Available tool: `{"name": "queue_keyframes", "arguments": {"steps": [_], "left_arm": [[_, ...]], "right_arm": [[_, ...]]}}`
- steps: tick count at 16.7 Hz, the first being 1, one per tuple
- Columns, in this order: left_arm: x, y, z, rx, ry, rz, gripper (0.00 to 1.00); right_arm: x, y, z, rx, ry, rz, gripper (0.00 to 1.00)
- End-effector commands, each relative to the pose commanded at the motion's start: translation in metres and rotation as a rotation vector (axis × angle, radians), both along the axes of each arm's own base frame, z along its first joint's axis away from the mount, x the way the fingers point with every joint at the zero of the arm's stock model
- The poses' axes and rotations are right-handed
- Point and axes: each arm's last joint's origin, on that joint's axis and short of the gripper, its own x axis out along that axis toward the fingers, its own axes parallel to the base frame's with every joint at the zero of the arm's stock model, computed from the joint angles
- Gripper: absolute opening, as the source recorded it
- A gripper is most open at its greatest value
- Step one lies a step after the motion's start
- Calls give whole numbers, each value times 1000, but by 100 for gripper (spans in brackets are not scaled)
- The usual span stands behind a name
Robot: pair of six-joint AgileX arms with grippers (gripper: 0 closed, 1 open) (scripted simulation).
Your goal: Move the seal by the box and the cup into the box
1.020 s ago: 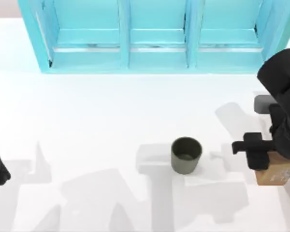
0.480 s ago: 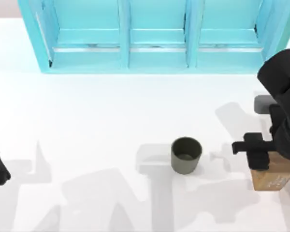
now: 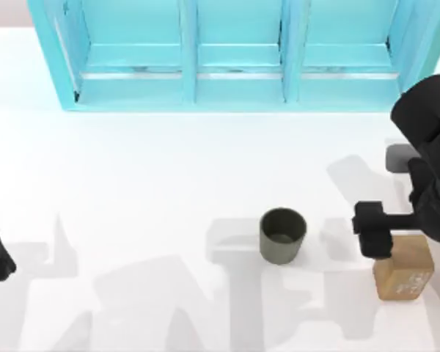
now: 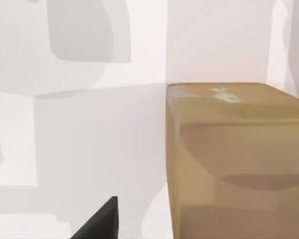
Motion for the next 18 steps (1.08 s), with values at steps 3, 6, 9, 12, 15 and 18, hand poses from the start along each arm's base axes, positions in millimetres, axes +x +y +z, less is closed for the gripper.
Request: {"name": "queue_keyframes", "arguments": {"steps": [3,6,9,12,15,18], "left_arm": [[0,0,0,0,0,0,100],[0,0,0,0,0,0,100],[0,0,0,0,0,0,100],[0,0,0,0,0,0,100],[0,0,0,0,0,0,100],[0,0,0,0,0,0,100]], "right_arm": [[0,0,0,0,0,0,100],[0,0,1,0,0,1,100],[4,2,19,1,-1,-1,100],[5,3,53,-1,5,-3,100],[2,1,87,-1,6,-1,100],[0,0,100,0,-1,1,100]]}}
